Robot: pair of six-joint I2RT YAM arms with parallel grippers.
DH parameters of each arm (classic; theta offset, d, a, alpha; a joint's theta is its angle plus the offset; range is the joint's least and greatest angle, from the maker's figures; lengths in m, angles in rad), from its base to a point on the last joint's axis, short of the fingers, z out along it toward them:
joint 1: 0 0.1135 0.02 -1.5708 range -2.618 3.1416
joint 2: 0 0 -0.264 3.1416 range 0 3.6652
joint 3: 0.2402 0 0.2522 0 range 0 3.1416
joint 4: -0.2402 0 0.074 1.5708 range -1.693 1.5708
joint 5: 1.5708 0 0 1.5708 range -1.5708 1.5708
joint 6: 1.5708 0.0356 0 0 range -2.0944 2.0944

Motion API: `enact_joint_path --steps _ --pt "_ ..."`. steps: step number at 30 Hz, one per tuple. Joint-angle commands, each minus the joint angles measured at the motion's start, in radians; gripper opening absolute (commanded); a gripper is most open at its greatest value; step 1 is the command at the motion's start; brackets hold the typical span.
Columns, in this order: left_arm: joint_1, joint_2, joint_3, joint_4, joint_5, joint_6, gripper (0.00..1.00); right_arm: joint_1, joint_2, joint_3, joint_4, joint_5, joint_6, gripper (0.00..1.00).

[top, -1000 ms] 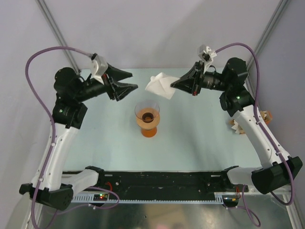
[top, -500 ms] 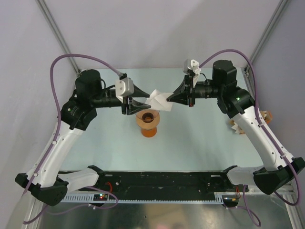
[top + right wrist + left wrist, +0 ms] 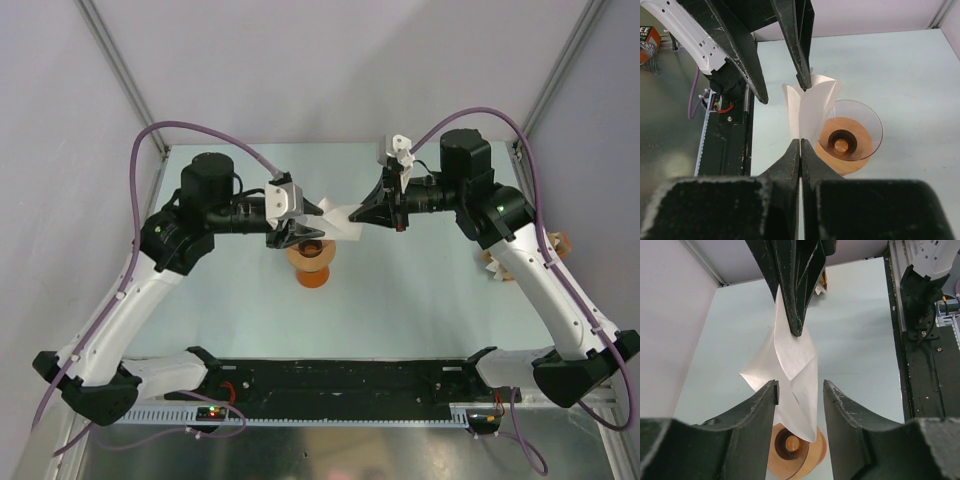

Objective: Place the coffee filter in the dripper
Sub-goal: Place the coffee filter in the coffee dripper.

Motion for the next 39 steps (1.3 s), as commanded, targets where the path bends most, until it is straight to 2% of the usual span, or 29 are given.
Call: enact_joint_path --steps 1,11,16,18,21,22,24,27,28,29,33,39 --pt "-0.014 -0.001 0.006 -0.009 -0.011 0.038 0.46 0.008 -0.017 0.051 0.001 0.009 -0.015 0.00" --pt "-0.020 0.008 -0.043 -0.016 0.022 0.078 0.41 0.022 0.001 0.065 0.006 -0.031 0.004 0.00" --pt "-0.024 0.017 -0.048 -0.017 0.038 0.090 0.35 0.027 0.013 0.076 -0.004 -0.067 0.002 0.00" --pt "-0.026 0.019 -0.041 -0.017 0.059 0.093 0.28 0.028 0.021 0.083 -0.008 -0.070 0.003 0.00" --pt "-0.039 0.019 -0.033 -0.016 0.083 0.087 0.09 0.011 0.037 0.102 -0.009 -0.063 0.015 0.02" --pt "-0.043 0.017 -0.033 -0.016 0.087 0.083 0.05 0.001 0.044 0.111 -0.005 -0.060 0.028 0.05" --pt "-0.046 0.017 -0.031 -0.017 0.088 0.071 0.01 -0.034 0.052 0.125 0.006 -0.056 0.062 0.21" --pt "-0.044 0.032 -0.011 -0.013 0.063 0.006 0.00 -0.082 0.046 0.136 -0.011 -0.029 0.084 0.64" --pt "-0.040 0.039 0.000 -0.010 0.053 -0.020 0.00 -0.093 0.032 0.129 -0.019 -0.011 0.083 0.74" --pt "-0.035 0.046 0.008 -0.001 0.046 -0.054 0.00 -0.102 0.010 0.117 -0.031 0.007 0.074 0.80" --pt "-0.023 0.069 0.032 0.042 0.029 -0.150 0.00 -0.097 -0.067 0.029 -0.068 0.106 -0.009 0.85" --pt "-0.023 0.086 0.050 0.072 0.022 -0.167 0.00 0.000 -0.071 0.017 -0.107 0.222 -0.102 0.87"
